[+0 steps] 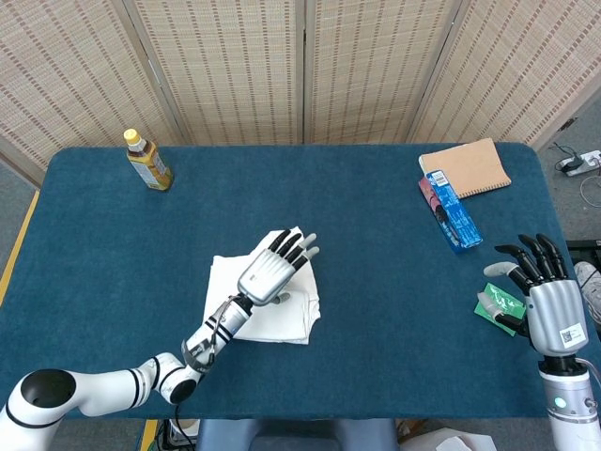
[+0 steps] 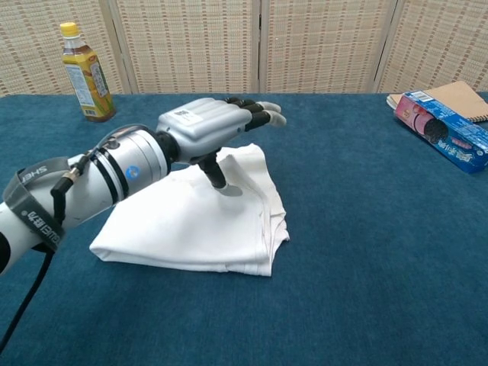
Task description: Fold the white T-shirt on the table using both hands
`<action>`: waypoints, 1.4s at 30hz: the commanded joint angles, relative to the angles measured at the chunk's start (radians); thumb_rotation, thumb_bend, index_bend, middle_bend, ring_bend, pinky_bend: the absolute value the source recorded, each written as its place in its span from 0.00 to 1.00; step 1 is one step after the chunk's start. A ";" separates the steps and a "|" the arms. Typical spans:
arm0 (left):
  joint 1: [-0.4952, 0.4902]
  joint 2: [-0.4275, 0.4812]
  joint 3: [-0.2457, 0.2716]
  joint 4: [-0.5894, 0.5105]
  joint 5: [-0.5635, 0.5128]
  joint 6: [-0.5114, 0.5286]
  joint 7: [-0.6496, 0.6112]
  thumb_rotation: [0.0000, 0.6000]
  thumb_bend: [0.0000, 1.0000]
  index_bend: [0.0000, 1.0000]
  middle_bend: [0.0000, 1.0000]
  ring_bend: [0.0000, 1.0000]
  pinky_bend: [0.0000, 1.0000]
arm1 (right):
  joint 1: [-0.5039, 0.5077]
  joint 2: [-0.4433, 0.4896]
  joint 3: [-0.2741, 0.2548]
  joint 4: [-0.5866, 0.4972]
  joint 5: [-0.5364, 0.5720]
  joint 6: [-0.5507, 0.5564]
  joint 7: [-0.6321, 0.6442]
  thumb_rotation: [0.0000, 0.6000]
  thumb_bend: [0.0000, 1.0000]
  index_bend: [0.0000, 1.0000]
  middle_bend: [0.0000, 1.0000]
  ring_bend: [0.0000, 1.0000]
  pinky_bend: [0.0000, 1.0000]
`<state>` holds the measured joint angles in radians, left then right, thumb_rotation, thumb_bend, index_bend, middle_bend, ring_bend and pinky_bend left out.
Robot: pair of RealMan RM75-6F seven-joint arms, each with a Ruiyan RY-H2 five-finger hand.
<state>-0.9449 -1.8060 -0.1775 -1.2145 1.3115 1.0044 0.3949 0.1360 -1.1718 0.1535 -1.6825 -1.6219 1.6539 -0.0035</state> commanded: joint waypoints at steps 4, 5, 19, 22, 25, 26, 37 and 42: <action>0.015 0.022 -0.028 0.017 -0.024 0.015 0.018 1.00 0.04 0.02 0.02 0.00 0.01 | -0.002 0.002 0.000 -0.002 -0.001 0.002 0.001 1.00 0.20 0.47 0.29 0.12 0.08; 0.017 0.025 -0.030 0.015 -0.027 0.015 0.016 1.00 0.04 0.02 0.02 0.00 0.01 | -0.002 0.002 0.000 -0.002 -0.001 0.002 0.001 1.00 0.20 0.47 0.29 0.12 0.08; 0.148 0.206 -0.057 -0.220 -0.203 0.030 -0.010 1.00 0.05 0.02 0.02 0.00 0.01 | 0.012 0.066 -0.015 -0.020 0.015 -0.069 0.035 1.00 0.22 0.47 0.30 0.12 0.08; 0.194 0.288 -0.052 -0.307 -0.246 0.041 -0.023 1.00 0.07 0.03 0.02 0.00 0.01 | 0.019 0.098 -0.026 -0.024 0.023 -0.107 0.043 1.00 0.26 0.47 0.30 0.13 0.08; 0.248 0.357 -0.031 -0.362 -0.249 0.081 -0.039 1.00 0.08 0.04 0.02 0.00 0.01 | 0.027 0.127 -0.041 -0.023 0.024 -0.147 0.060 1.00 0.31 0.46 0.29 0.14 0.15; 0.265 0.373 -0.024 -0.372 -0.244 0.096 -0.047 1.00 0.09 0.05 0.02 0.00 0.01 | 0.030 0.134 -0.047 -0.020 0.025 -0.161 0.062 1.00 0.32 0.45 0.29 0.14 0.16; 0.489 0.526 0.079 -0.402 -0.130 0.308 -0.192 1.00 0.13 0.11 0.02 0.00 0.01 | 0.058 0.169 -0.100 0.024 0.014 -0.270 0.048 1.00 0.35 0.33 0.28 0.16 0.23; 0.579 0.555 0.113 -0.387 -0.084 0.396 -0.254 1.00 0.14 0.13 0.02 0.00 0.01 | 0.055 0.155 -0.111 0.048 0.001 -0.263 0.050 1.00 0.37 0.33 0.28 0.18 0.27</action>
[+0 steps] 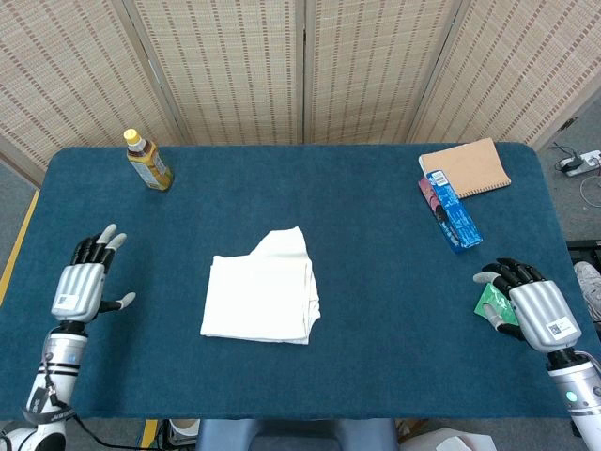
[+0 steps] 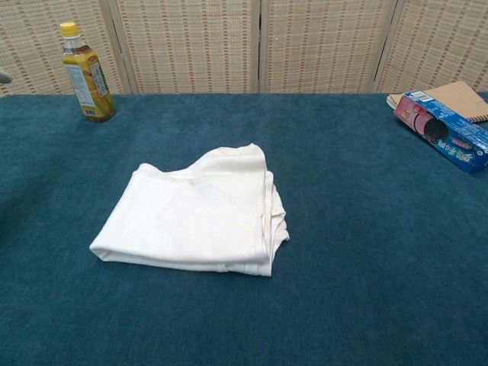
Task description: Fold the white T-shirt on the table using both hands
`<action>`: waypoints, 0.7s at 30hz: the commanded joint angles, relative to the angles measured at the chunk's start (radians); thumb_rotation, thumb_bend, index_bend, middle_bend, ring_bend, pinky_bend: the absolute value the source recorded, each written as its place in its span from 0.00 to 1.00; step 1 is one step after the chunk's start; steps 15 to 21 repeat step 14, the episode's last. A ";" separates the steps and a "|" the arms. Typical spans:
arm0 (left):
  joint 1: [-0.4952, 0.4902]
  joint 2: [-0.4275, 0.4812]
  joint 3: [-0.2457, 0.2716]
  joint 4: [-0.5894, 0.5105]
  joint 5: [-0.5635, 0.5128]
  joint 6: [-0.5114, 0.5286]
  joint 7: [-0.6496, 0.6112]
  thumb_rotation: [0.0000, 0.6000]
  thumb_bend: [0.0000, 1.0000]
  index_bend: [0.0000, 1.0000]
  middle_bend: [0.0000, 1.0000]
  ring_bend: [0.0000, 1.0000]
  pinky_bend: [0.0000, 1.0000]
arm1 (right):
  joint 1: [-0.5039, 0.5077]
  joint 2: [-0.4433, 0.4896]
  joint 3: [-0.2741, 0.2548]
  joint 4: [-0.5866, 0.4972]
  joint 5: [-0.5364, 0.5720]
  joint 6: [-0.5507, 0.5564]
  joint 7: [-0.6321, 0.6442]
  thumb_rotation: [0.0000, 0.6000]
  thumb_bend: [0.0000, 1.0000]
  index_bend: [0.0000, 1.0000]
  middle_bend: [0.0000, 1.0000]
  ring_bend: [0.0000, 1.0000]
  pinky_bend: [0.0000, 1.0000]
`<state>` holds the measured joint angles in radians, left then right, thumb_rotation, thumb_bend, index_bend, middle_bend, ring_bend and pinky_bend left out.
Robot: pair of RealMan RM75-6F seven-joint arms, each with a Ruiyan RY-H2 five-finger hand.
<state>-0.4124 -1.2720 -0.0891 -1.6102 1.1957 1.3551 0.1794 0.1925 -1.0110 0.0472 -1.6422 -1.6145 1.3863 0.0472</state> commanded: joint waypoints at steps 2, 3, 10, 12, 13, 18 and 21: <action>0.074 0.031 0.037 0.007 0.053 0.071 -0.054 1.00 0.14 0.13 0.02 0.00 0.01 | -0.003 -0.008 -0.010 0.011 -0.013 0.008 -0.005 1.00 0.37 0.33 0.28 0.19 0.27; 0.093 0.037 0.046 0.004 0.067 0.091 -0.061 1.00 0.14 0.13 0.02 0.00 0.01 | -0.005 -0.010 -0.014 0.014 -0.019 0.010 -0.003 1.00 0.37 0.33 0.29 0.19 0.27; 0.184 0.052 0.087 -0.032 0.109 0.169 -0.048 1.00 0.14 0.14 0.02 0.00 0.01 | -0.005 -0.028 -0.027 0.040 -0.027 0.010 0.023 1.00 0.38 0.33 0.29 0.20 0.28; 0.202 0.052 0.092 -0.041 0.119 0.183 -0.051 1.00 0.14 0.14 0.02 0.00 0.01 | -0.004 -0.031 -0.029 0.040 -0.030 0.008 0.019 1.00 0.38 0.33 0.29 0.20 0.28; 0.212 0.054 0.096 -0.048 0.125 0.189 -0.050 1.00 0.14 0.14 0.02 0.00 0.01 | -0.003 -0.033 -0.030 0.038 -0.032 0.008 0.013 1.00 0.38 0.33 0.29 0.20 0.28; 0.217 0.056 0.098 -0.053 0.131 0.191 -0.049 1.00 0.14 0.14 0.02 0.00 0.01 | -0.003 -0.034 -0.031 0.037 -0.034 0.008 0.009 1.00 0.38 0.33 0.29 0.20 0.28; 0.217 0.056 0.098 -0.053 0.131 0.191 -0.049 1.00 0.14 0.14 0.02 0.00 0.01 | -0.003 -0.034 -0.031 0.037 -0.034 0.008 0.009 1.00 0.38 0.33 0.29 0.20 0.28</action>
